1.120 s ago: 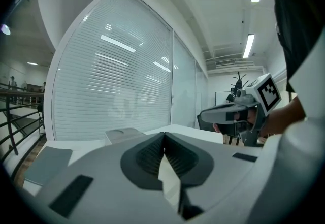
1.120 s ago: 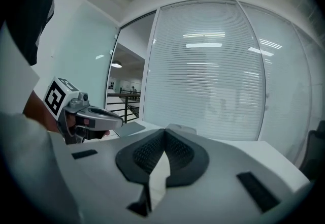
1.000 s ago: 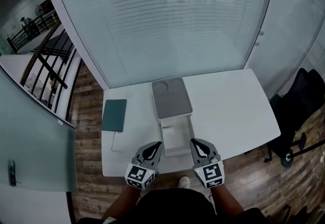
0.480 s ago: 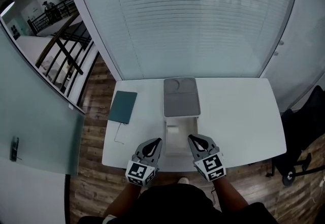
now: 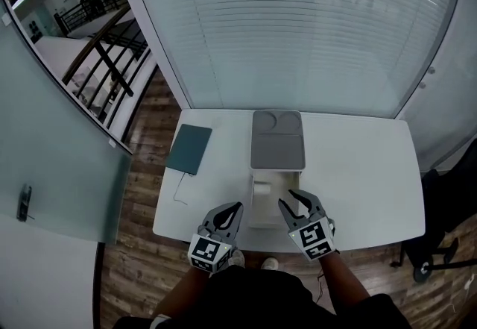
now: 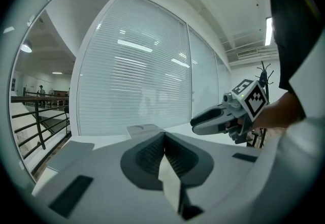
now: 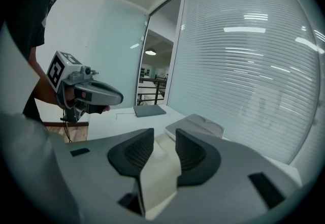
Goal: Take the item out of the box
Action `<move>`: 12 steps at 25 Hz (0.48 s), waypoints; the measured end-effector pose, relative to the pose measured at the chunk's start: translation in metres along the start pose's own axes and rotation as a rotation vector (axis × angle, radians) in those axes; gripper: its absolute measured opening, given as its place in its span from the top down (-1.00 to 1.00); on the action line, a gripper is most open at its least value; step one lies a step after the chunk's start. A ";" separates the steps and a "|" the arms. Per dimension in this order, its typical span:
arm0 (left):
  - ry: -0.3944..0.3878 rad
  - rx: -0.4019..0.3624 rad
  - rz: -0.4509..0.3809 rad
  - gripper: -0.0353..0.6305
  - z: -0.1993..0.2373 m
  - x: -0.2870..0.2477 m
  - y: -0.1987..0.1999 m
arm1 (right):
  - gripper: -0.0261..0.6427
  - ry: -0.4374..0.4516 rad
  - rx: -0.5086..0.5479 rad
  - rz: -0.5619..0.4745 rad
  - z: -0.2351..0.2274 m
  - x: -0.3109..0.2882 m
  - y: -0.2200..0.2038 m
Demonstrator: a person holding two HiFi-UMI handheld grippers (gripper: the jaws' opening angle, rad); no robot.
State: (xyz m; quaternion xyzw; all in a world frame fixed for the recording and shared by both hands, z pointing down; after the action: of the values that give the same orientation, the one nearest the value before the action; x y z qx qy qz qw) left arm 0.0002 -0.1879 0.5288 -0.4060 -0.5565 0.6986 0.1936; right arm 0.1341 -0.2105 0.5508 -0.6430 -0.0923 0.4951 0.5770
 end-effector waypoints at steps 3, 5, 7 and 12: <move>0.002 -0.001 0.002 0.86 0.010 0.000 0.000 | 0.39 0.032 0.072 0.076 0.006 -0.016 -0.002; 0.011 0.004 0.010 0.86 0.020 0.001 -0.003 | 0.30 0.061 0.131 0.131 0.012 -0.027 -0.004; 0.011 -0.002 0.012 0.86 0.026 0.000 0.001 | 0.15 0.092 0.185 0.197 0.014 -0.039 -0.011; 0.021 0.011 0.025 0.86 0.045 0.003 -0.006 | 0.01 0.191 0.302 0.366 0.028 -0.074 -0.038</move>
State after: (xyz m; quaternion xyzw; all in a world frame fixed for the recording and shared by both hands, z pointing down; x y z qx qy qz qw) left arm -0.0376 -0.2122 0.5356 -0.4192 -0.5454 0.6997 0.1931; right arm 0.0937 -0.2309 0.6257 -0.5993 0.1556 0.5364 0.5735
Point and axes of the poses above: the fingertips, and each gripper's own axes: x backward along the fingers, z to its left, y out of its top, the point moved 1 cm from there along x, backward along the fingers, and after that the axes turned 9 degrees about z, right-handed, at the moved point
